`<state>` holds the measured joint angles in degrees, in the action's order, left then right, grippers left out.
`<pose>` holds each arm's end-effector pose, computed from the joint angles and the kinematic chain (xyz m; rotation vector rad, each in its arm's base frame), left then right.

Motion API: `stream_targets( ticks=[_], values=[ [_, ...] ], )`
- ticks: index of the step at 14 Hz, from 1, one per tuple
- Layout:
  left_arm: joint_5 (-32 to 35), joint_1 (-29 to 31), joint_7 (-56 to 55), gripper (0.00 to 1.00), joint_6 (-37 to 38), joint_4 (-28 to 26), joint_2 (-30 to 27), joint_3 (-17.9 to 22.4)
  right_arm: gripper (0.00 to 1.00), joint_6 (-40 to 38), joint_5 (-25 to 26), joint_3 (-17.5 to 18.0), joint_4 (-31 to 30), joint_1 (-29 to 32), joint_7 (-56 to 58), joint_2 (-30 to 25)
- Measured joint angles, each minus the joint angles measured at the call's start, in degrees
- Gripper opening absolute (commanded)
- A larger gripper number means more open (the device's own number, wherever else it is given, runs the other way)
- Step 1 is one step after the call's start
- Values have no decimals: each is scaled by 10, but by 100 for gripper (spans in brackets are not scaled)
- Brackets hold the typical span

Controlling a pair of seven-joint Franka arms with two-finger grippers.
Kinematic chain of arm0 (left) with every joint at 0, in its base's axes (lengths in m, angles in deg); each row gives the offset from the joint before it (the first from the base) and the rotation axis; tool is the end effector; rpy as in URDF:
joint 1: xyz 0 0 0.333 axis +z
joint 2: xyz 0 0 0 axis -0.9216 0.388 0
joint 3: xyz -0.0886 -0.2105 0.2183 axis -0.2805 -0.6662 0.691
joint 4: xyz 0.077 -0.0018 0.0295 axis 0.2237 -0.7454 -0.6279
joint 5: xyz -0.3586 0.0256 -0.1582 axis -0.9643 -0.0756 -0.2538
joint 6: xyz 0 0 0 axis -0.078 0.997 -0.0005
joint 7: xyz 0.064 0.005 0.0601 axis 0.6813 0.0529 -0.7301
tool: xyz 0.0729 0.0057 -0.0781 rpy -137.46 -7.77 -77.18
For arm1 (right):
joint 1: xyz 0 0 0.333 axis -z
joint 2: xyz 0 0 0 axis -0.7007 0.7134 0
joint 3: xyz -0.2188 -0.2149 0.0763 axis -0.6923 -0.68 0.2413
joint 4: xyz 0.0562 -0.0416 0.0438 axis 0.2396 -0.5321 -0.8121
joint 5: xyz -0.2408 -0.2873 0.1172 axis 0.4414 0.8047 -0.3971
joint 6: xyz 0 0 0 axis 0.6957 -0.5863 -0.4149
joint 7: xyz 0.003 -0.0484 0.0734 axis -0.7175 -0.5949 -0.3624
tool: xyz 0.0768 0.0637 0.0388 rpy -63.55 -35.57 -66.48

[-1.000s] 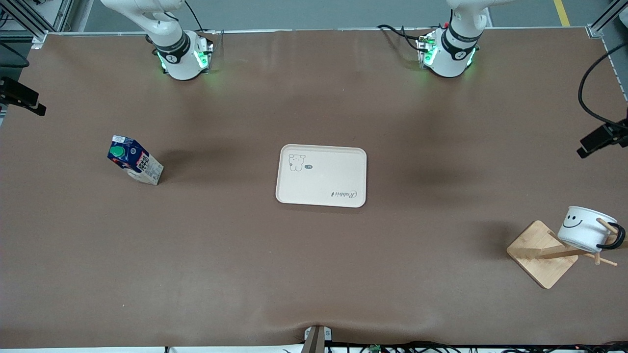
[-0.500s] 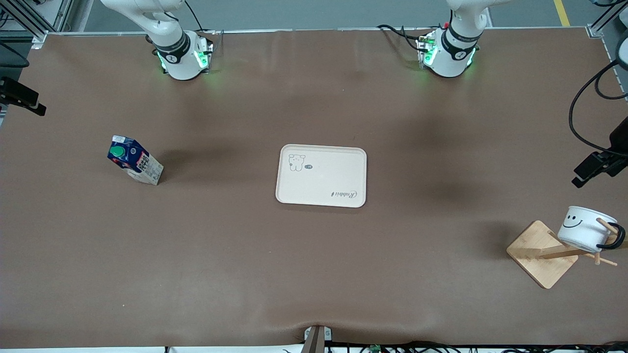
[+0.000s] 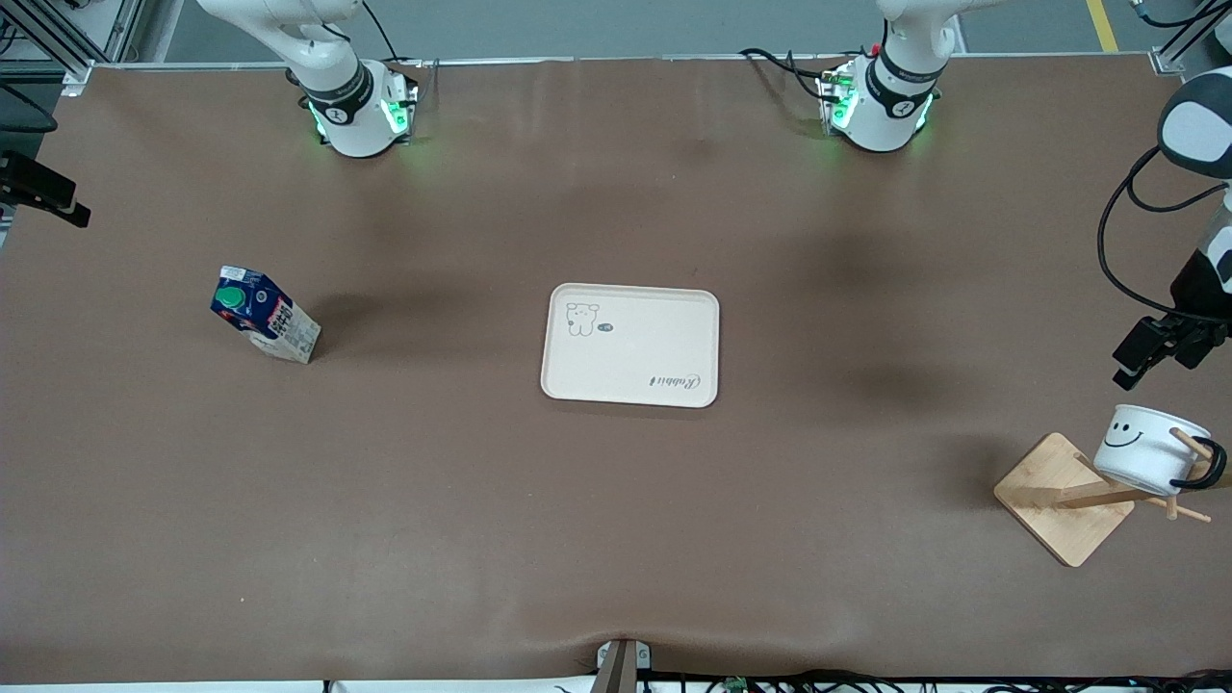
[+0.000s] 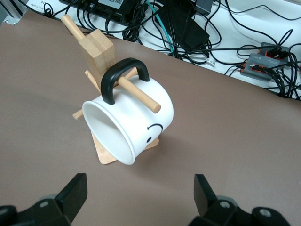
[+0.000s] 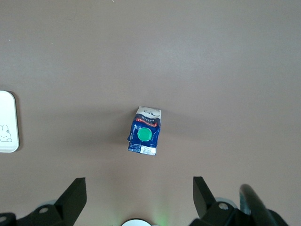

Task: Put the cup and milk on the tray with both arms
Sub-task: 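Lower the left gripper and grasp the white mug's rim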

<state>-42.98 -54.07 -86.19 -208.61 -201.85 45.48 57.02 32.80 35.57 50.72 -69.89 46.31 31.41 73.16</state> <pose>0.5719 0.0994 0.4793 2.9882 0.5028 0.7452 0.5193 -0.0743 0.6532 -3.1314 0.0397 0.0901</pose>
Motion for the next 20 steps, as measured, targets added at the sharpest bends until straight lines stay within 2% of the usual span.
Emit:
stream_targets(
  ticks=[3,4,7,9,12,20],
  values=[
    [0,1,0,100,-39,-2,23,0,100,0,0,0,0,0,0,0],
    [0,1,0,93,-55,-2,33,0,100,0,0,0,0,0,0,0],
    [0,1,0,80,-104,-2,64,0,100,0,0,0,0,0,0,0],
    [0,1,5,77,-123,-2,78,0,100,0,0,0,0,0,0,0],
    [0,1,11,63,-132,0,87,-1,100,0,0,0,0,0,0,0],
    [0,0,75,46,-132,0,94,-3,100,0,0,0,0,0,0,0]
  ],
)
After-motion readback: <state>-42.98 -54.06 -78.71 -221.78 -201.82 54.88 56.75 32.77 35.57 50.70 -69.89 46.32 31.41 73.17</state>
